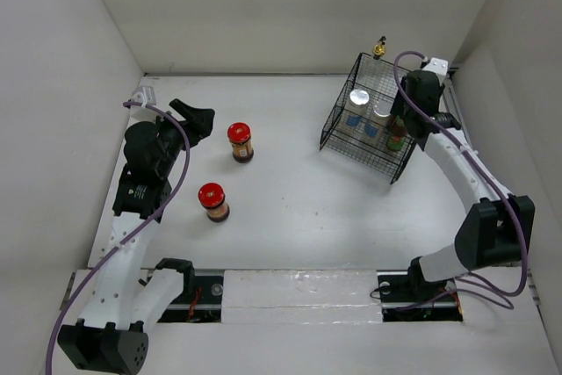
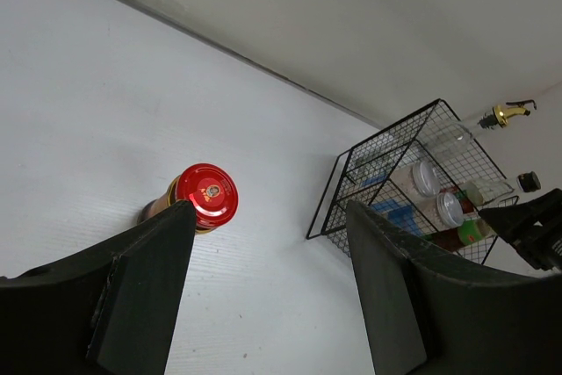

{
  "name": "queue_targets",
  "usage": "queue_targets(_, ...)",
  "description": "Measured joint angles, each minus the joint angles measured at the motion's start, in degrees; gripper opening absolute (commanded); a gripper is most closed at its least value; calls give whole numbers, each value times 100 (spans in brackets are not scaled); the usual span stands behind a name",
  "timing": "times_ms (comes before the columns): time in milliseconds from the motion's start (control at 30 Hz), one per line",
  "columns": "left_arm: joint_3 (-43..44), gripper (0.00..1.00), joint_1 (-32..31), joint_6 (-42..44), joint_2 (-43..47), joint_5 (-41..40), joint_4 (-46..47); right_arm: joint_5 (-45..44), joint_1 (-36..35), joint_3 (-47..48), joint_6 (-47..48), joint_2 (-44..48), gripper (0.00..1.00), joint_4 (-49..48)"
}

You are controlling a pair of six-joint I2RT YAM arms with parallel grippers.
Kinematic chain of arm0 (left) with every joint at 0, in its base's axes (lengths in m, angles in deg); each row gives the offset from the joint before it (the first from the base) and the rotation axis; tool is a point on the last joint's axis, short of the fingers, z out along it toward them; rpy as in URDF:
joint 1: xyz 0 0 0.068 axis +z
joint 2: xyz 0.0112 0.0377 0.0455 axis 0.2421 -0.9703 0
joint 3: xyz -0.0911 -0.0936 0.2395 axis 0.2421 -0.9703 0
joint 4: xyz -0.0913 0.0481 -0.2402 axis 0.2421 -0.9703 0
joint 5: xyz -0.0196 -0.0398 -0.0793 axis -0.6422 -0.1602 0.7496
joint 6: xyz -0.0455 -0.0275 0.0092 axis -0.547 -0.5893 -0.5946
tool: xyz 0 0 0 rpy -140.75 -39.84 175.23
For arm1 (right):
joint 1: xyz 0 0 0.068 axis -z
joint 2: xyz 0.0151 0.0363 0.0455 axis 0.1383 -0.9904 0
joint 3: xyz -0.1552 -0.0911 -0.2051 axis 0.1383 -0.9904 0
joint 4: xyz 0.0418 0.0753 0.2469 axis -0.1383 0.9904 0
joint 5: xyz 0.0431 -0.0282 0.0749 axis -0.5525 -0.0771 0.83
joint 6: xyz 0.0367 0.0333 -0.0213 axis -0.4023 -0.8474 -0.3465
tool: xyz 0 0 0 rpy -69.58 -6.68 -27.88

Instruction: Organize the condiment bottles

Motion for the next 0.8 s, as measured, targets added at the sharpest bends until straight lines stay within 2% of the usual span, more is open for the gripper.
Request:
queue_targets(100,0,65,0,0,0,-2,0,13,4,0,-24,201,70,-26)
queue_targets(233,0,65,0,0,0,0,0,98,-44,0,42,796,71,-42)
queue_targets(267,0,65,0,0,0,0,0,227,-94,0,63,977,64,-81)
queue_targets(400,0,65,0,0,0,-15,0,1416,-540,0,160,1611,15,-584)
queue_targets(433,0,65,0,0,0,-26,-2,1864,-673,0,144,1648,12,-815)
queue_targets(467,0,65,0,0,0,-44,-2,2345,-1005,0,164,1615,15,-1029)
queue_targets(533,0,65,0,0,0,-103,-13,2726,-1506,26,179,1263,43,-1257)
queue_targets(600,0,65,0,0,0,-184,-48,3025,-2063,192,227,704,58,-1473)
queue_targets(633,0,65,0,0,0,-221,-70,3156,-2356,315,258,310,72,-1541)
queue_targets(733,0,65,0,-2,13,-326,-142,3445,-3093,568,407,-846,88,-1567)
queue_targets(800,0,65,0,0,42,-356,-168,3560,-3434,715,527,-1451,92,-1401)
